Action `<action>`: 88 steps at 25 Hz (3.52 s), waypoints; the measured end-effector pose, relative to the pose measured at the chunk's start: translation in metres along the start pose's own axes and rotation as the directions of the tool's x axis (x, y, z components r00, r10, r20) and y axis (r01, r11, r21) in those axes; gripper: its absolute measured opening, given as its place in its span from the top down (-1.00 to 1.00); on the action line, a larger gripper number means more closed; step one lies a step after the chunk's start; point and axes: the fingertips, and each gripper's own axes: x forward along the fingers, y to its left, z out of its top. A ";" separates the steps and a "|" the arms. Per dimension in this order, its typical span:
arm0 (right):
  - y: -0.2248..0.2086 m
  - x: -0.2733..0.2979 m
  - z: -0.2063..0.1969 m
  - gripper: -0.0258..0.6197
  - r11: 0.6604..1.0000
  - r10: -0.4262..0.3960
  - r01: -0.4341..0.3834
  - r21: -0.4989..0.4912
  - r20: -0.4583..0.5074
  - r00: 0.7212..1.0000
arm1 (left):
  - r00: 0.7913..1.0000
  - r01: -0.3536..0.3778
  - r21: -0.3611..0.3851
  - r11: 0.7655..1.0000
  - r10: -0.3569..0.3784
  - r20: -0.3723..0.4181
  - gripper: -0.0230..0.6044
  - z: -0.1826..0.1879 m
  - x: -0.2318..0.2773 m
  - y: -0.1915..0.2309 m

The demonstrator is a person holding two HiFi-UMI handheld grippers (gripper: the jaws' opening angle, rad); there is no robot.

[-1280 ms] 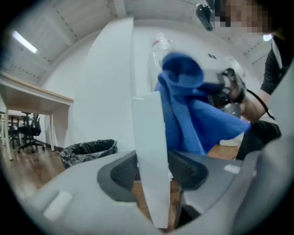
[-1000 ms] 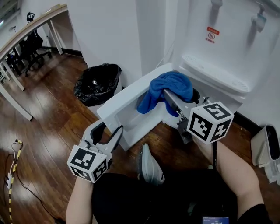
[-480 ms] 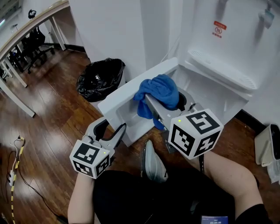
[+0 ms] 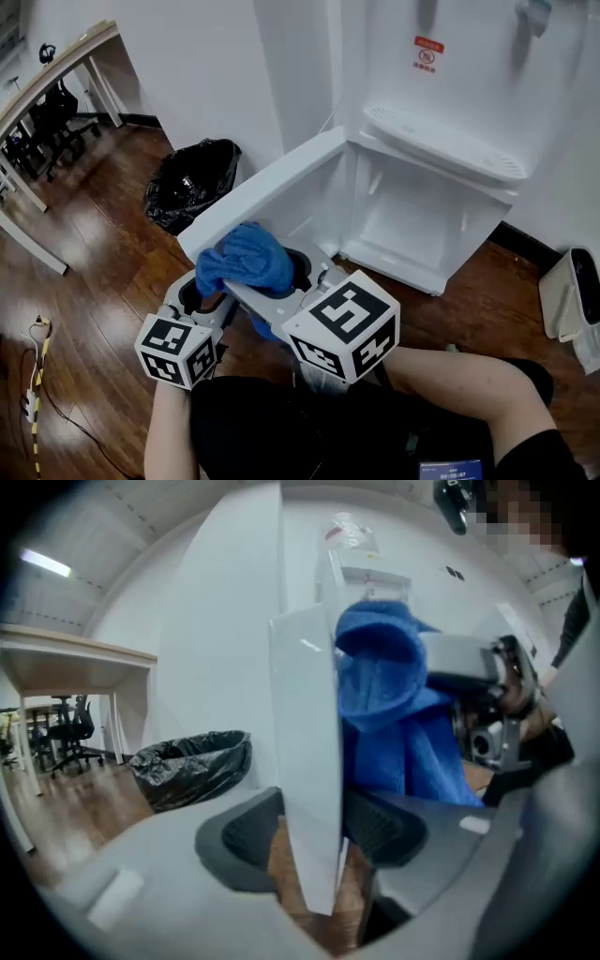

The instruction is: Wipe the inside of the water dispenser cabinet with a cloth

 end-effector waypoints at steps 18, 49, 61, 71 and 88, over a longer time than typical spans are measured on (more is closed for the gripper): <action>-0.135 -0.024 0.012 0.19 0.933 -0.360 0.360 0.020 0.083 0.929 | 0.988 0.059 0.012 0.998 -0.057 -0.141 0.22 -0.028 0.019 -0.004; -0.056 0.043 -0.132 0.19 0.988 -0.110 0.135 0.076 -0.268 0.957 | 0.998 -0.009 -0.041 0.999 0.007 -0.060 0.31 -0.017 0.009 0.015; -0.210 -0.032 -0.126 0.19 0.858 -0.413 0.464 0.222 -0.242 0.878 | 0.998 -0.018 -0.051 0.999 0.014 -0.065 0.32 -0.015 0.010 0.017; -0.105 0.039 -0.198 0.18 0.962 -0.213 0.266 0.064 -0.436 0.875 | 0.999 -0.023 -0.107 0.994 0.019 -0.045 0.31 -0.012 0.011 0.022; -0.220 -0.018 -0.217 0.19 0.898 -0.415 0.433 -0.079 -0.478 0.774 | 0.999 -0.024 -0.114 0.993 0.019 -0.041 0.31 -0.012 0.012 0.023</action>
